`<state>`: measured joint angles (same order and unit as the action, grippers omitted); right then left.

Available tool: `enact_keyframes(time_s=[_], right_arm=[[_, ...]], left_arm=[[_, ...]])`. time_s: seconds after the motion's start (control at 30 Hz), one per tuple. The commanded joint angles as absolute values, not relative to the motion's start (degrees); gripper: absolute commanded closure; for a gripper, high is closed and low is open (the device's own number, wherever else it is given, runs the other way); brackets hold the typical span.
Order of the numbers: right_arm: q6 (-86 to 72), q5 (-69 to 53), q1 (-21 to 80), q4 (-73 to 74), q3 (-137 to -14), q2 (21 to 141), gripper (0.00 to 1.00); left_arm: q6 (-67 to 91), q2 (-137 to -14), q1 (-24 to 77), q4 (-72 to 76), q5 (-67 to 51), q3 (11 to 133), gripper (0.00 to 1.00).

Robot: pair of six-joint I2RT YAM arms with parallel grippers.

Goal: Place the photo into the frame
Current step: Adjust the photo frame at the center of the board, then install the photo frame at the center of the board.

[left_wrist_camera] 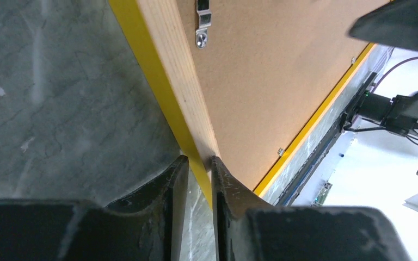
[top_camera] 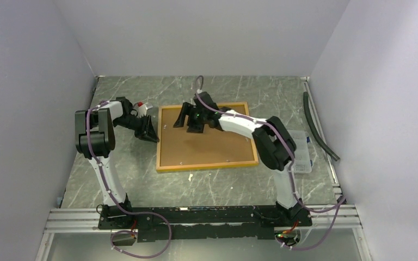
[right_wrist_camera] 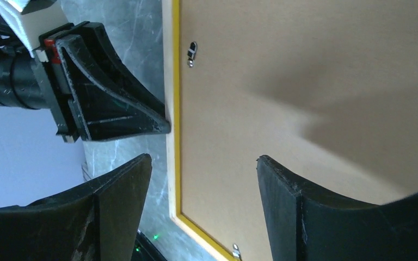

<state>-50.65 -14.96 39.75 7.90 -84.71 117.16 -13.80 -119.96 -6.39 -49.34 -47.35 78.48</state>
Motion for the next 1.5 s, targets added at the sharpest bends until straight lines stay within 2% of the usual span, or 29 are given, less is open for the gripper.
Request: enact_keyframes(time_s=[0.0, 0.17, 0.43, 0.83, 1.47], right_arm=[[-53.3, -16.0, 41.6, 3.1, -92.2, 122.9, 0.26], [-54.6, -17.6, 41.9, 2.3, -95.3, 127.2, 0.28], [-53.2, -18.1, 41.9, 2.6, -90.1, 124.1, 0.28], [-52.5, -19.0, 41.8, 4.4, -90.3, 125.6, 0.3], [-53.1, -19.0, 42.8, 3.6, -98.4, 133.2, 0.37]], left_arm=[[-11.7, -121.5, -6.2, -44.5, -48.6, 78.1, 0.75], [-11.9, -121.8, -5.0, -44.4, -51.7, 76.7, 0.82], [-14.2, -122.5, -0.4, -46.2, -58.5, 71.7, 0.84], [-11.2, -121.6, -0.4, -43.1, -55.5, 69.2, 0.88], [-8.1, -121.8, -0.4, -40.8, -53.3, 69.1, 0.91]])
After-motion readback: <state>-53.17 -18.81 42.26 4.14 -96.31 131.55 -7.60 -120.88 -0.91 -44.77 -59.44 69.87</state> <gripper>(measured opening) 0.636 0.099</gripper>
